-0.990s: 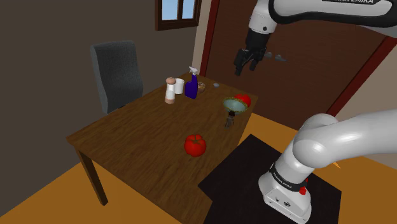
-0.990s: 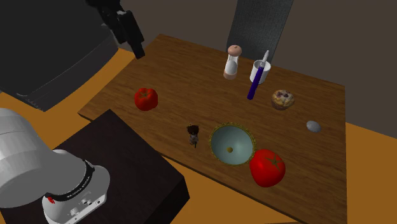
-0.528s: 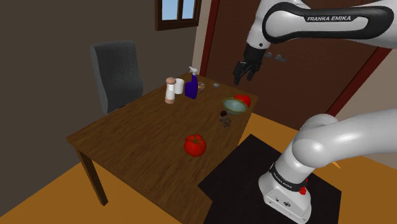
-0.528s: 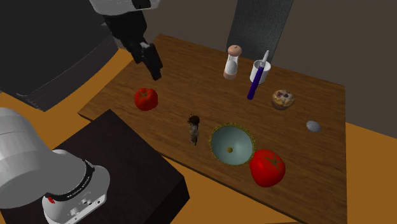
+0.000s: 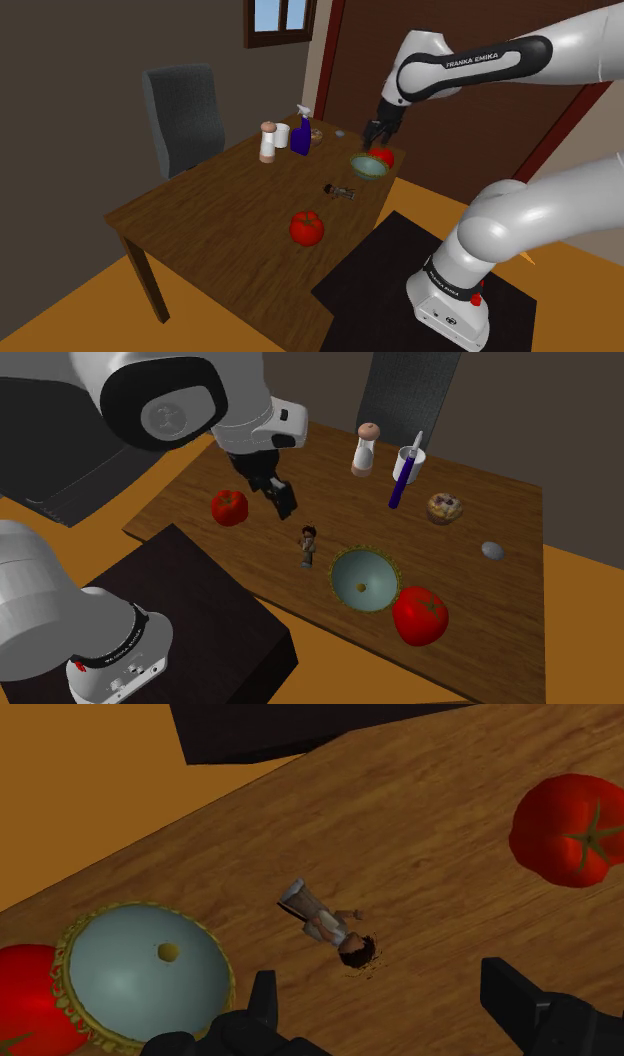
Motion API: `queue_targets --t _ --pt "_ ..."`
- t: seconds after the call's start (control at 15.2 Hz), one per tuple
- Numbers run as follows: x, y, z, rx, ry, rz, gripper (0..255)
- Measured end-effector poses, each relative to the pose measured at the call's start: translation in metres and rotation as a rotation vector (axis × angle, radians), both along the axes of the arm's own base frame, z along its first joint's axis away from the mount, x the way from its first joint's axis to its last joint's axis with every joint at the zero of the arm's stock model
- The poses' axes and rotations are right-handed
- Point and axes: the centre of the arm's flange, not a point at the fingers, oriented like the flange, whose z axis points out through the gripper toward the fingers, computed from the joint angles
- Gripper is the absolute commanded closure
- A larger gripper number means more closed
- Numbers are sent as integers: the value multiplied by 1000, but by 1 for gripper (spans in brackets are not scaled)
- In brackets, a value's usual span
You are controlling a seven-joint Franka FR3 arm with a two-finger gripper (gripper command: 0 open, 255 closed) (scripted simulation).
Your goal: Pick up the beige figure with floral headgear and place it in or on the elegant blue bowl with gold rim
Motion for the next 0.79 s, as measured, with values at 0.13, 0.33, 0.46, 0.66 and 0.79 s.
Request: queue_targets --t 0.13,0.33,0.46,0.66,0.79 --pt "5 -14 -25 13 -4 -1 0" --pt "14 -35 -57 31 -12 -3 0" --pt "18 -47 -84 44 -16 -4 0" --pt "25 -67 -116 62 -24 -6 0" --pt "26 -72 -128 66 -27 -6 0"
